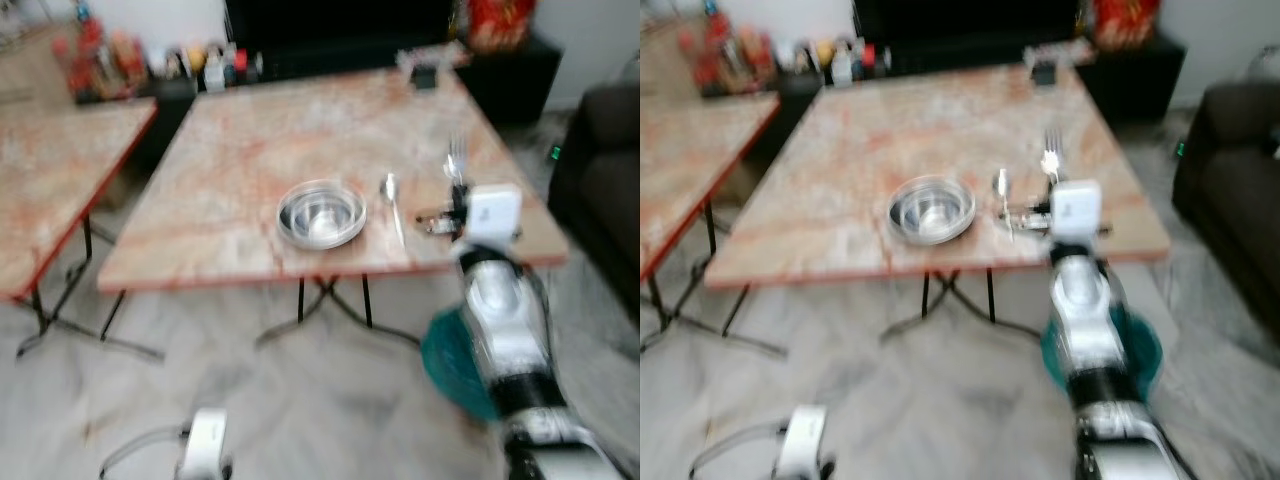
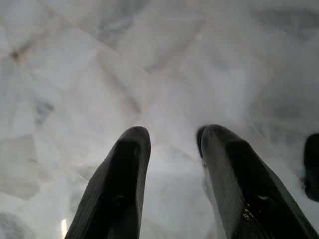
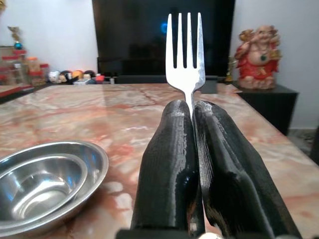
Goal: Setting the table
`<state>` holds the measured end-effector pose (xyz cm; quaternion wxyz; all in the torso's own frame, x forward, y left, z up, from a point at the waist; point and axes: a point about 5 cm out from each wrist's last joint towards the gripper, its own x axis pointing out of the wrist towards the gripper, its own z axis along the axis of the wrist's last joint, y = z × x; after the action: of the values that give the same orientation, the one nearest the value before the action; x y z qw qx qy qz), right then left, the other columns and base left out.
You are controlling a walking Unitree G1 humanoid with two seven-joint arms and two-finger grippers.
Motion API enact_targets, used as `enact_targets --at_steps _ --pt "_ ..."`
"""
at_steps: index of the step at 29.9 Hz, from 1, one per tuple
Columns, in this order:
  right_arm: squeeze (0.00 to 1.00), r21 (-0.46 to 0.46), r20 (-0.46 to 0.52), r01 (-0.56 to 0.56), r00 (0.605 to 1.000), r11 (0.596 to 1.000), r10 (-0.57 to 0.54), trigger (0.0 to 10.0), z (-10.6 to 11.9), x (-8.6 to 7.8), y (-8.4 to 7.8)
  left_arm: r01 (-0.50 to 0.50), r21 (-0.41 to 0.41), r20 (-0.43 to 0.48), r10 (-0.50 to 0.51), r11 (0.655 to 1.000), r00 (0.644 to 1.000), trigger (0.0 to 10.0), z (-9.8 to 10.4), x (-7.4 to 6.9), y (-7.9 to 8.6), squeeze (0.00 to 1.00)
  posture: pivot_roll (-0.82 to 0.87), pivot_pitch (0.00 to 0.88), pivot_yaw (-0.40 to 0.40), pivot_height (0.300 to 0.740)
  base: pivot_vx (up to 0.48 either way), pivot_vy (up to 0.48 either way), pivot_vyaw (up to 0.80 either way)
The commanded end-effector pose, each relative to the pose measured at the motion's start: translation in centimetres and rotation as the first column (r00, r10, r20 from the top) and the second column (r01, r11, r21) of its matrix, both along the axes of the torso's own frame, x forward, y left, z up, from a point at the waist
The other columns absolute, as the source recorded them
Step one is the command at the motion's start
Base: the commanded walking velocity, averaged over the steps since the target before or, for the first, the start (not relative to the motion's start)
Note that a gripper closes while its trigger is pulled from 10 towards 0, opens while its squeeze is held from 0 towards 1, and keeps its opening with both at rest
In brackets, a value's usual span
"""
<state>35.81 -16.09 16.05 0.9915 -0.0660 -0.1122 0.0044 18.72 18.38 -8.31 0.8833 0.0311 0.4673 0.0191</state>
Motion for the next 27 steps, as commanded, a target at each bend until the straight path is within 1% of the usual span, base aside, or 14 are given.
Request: enact_targets --at_steps 1,9,14,19,27 --pt "0.00 -0.003 0.009 0.032 0.999 0.999 -0.032 10.0 0.34 0.00 -1.19 -0.004 -0.002 0.006 0.004 1.000 1.000 10.0 0.11 0.27 -0.18 0.00 -0.11 0.000 0.119 0.740 0.356 0.000 0.00" --pt "0.00 0.006 0.011 0.034 0.999 0.999 -0.035 10.0 0.35 0.00 -1.18 -0.003 -0.002 0.006 0.003 1.000 1.000 10.0 0.10 0.25 -0.19 0.00 -0.11 0.000 0.120 0.740 0.356 0.000 0.00" --pt "0.00 0.023 -0.011 0.048 0.999 0.999 -0.048 10.0 0.10 0.03 -1.40 -0.002 -0.002 0.005 0.002 1.000 1.000 10.0 0.08 0.22 -0.21 0.00 -0.11 0.000 0.120 0.740 0.355 0.000 0.00" --pt "0.00 0.023 -0.009 0.052 0.999 0.998 -0.052 10.0 0.06 0.00 -1.44 -0.002 -0.003 0.006 0.002 1.000 1.000 10.0 0.06 0.16 -0.21 0.00 -0.11 0.000 0.119 0.740 0.344 0.000 -0.52" --pt "0.00 0.022 -0.023 0.051 0.998 0.998 -0.050 10.0 -0.43 -0.28 -1.48 -0.003 -0.010 0.004 0.003 1.000 1.000 10.0 0.00 0.06 -0.27 0.00 -0.11 0.000 0.120 0.740 0.000 0.000 0.00"
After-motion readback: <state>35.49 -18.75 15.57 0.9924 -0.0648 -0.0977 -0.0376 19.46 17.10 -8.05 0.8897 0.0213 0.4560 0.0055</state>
